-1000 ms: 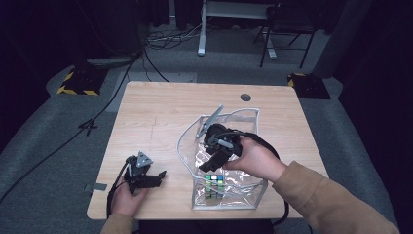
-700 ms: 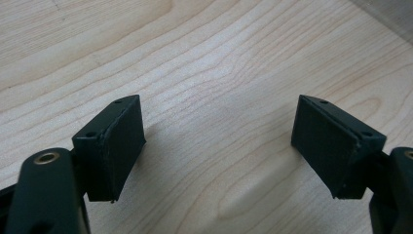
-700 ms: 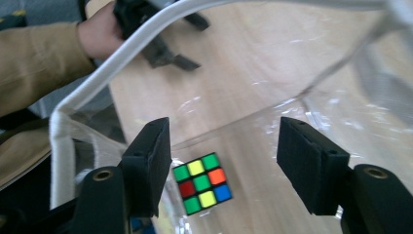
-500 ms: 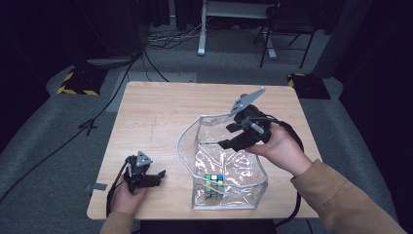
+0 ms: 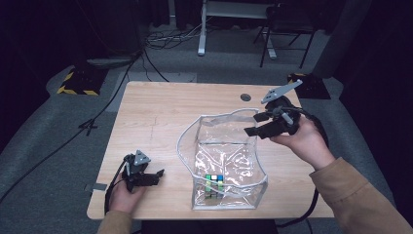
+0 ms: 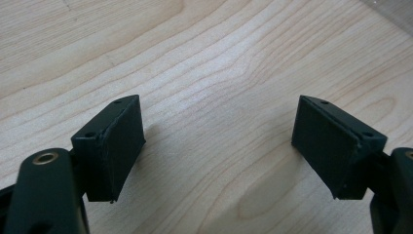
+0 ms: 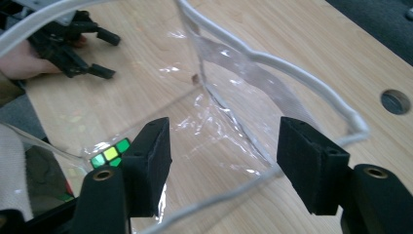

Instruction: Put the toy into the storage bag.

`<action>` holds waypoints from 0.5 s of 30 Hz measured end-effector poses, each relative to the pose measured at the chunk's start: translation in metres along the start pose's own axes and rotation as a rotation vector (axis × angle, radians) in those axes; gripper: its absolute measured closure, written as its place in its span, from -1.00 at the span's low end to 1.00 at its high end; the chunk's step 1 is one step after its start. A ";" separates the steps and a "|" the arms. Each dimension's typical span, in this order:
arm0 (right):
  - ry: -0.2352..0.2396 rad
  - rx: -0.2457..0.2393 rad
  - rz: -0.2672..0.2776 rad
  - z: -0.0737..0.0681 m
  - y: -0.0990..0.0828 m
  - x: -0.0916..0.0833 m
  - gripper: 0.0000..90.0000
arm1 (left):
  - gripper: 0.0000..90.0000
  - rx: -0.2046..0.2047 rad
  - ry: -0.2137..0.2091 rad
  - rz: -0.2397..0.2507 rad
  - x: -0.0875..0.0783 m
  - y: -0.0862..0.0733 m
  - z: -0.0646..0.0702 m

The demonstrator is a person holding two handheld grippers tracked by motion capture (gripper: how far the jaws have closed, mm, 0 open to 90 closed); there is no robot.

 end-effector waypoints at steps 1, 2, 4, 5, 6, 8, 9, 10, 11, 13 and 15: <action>-0.005 0.010 0.000 0.004 -0.003 -0.002 -0.17 | -0.56 0.002 0.002 -0.004 0.000 0.000 -0.001; -0.008 0.025 0.001 0.009 -0.006 -0.004 -0.17 | -0.56 0.002 -0.003 -0.005 -0.001 0.000 0.000; 0.006 0.049 0.041 0.016 -0.009 -0.009 -0.16 | -0.56 0.004 0.001 -0.004 0.000 0.000 -0.001; 0.005 0.046 0.057 0.019 -0.010 -0.011 -0.16 | -0.56 0.004 0.001 -0.004 0.000 0.000 -0.001; 0.001 0.060 0.072 0.025 -0.012 -0.013 -0.16 | -0.56 0.004 0.001 -0.003 0.000 0.000 -0.001; -0.020 0.080 0.070 0.037 -0.019 -0.016 -0.16 | -0.56 0.004 -0.001 -0.005 -0.001 0.000 -0.001; -0.020 0.080 0.070 0.037 -0.019 -0.016 -0.16 | -0.56 0.004 -0.001 -0.005 -0.001 0.000 -0.001; -0.027 0.107 0.068 0.046 -0.026 -0.017 -0.16 | -0.56 0.004 -0.001 -0.005 -0.001 0.000 -0.001; -0.036 0.116 0.063 0.051 -0.029 -0.018 -0.16 | -0.56 0.004 0.001 -0.004 0.000 0.000 -0.001; -0.048 0.131 0.061 0.058 -0.035 -0.019 -0.16 | -0.56 0.003 0.004 0.001 0.000 0.000 -0.001; -0.059 0.155 0.053 0.066 -0.041 -0.021 -0.16 | -0.56 0.004 0.004 -0.001 0.000 0.000 0.000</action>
Point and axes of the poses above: each handheld gripper's, and its own axes: x roughly forward along the jaws, y roughly out of its top, z roughly to its right, the point moved 7 cm from there along x, roughly forward along the jaws, and after that the axes turned 3 degrees about y, right-handed, at the moved point
